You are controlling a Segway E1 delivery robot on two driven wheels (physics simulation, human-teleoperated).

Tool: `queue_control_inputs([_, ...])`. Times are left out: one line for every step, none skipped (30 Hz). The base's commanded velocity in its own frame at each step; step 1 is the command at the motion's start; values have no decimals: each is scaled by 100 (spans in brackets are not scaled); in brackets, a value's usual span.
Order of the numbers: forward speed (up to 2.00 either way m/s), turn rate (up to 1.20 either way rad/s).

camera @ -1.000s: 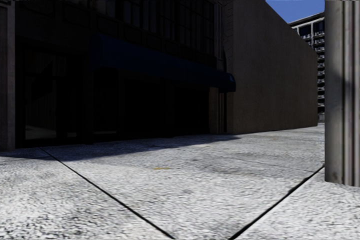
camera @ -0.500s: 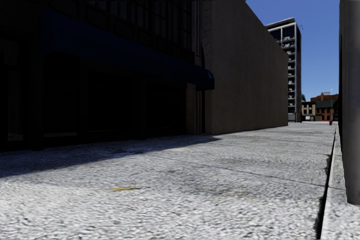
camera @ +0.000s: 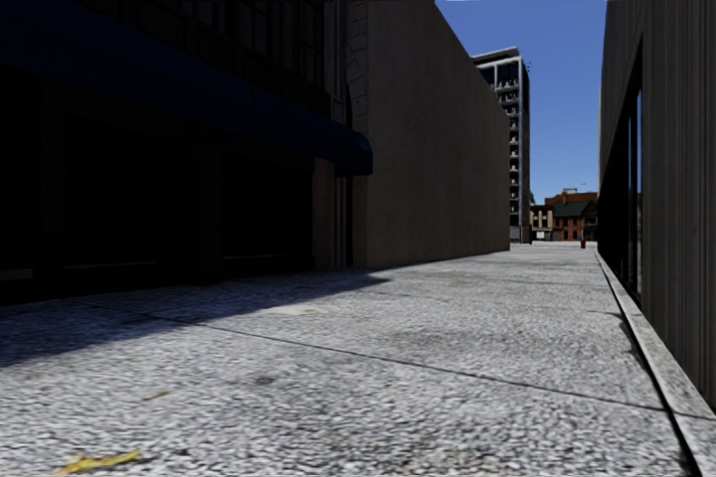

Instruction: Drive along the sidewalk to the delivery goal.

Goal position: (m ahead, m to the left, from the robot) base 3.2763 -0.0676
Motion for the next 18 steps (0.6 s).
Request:
queue_control_inputs([150, -42])
queue_control_inputs([150, -42])
queue_control_inputs([150, -41])
queue_control_inputs([150, -36])
queue_control_inputs([150, -30])
queue_control_inputs([150, -20])
queue_control_inputs([150, -20])
queue_control_inputs([150, -17])
queue_control_inputs([150, -9])
queue_control_inputs([150, 0])
queue_control_inputs([150, 0])
queue_control_inputs([150, 0])
queue_control_inputs([150, 0])
queue_control_inputs([150, 0])
queue_control_inputs([150, 0])
queue_control_inputs([150, 0])
queue_control_inputs([150, 0])
queue_control_inputs([150, 0])
